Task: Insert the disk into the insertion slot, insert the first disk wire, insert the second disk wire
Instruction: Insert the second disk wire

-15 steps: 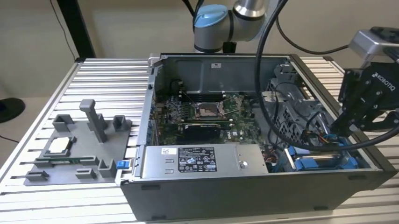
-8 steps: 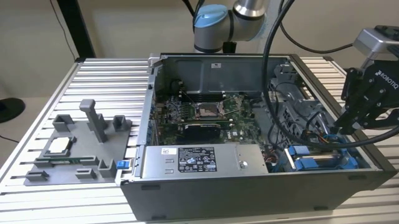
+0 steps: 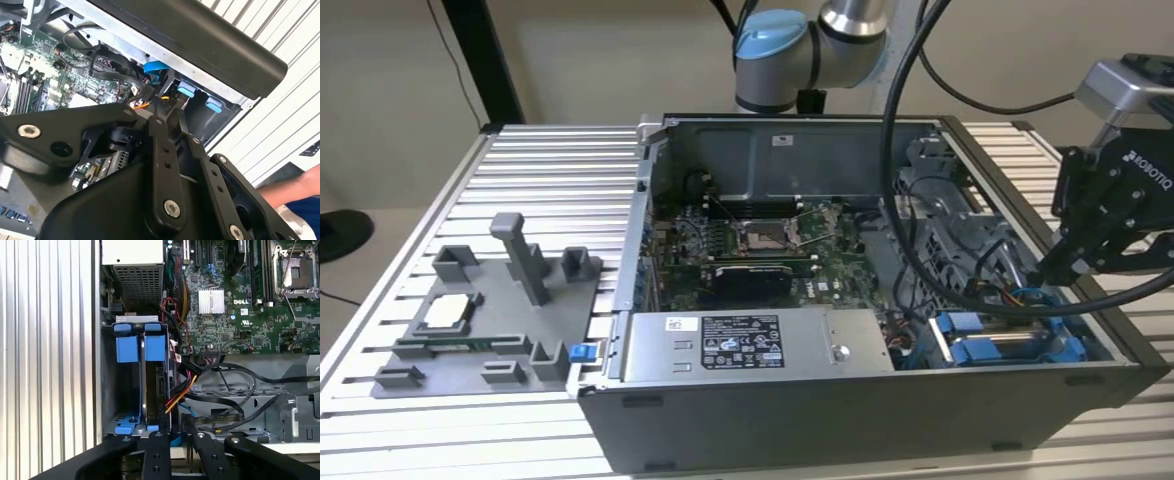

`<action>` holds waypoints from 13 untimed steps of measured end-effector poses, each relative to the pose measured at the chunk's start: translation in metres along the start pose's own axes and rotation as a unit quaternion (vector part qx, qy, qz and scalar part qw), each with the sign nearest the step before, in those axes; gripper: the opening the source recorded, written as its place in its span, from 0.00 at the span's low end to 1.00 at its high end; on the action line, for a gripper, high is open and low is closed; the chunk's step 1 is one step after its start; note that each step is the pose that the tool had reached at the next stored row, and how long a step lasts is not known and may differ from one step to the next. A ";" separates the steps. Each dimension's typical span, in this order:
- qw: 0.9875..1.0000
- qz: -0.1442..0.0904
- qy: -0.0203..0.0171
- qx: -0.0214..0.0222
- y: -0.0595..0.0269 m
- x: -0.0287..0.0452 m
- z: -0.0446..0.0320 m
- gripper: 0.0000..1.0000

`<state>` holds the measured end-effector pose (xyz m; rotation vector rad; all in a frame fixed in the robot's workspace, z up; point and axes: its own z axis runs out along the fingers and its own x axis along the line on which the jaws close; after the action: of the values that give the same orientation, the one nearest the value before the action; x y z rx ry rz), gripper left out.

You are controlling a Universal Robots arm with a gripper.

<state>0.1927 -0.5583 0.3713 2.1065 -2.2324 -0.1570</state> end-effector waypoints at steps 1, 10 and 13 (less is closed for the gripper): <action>1.000 0.000 0.000 0.000 0.0000 0.0000 0.0000 0.00; 1.000 0.000 0.000 0.000 0.0000 -0.0005 0.0000 1.00; 1.000 0.000 0.000 0.000 0.0000 -0.0005 0.0000 1.00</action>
<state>0.1927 -0.5578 0.3714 2.1062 -2.2322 -0.1562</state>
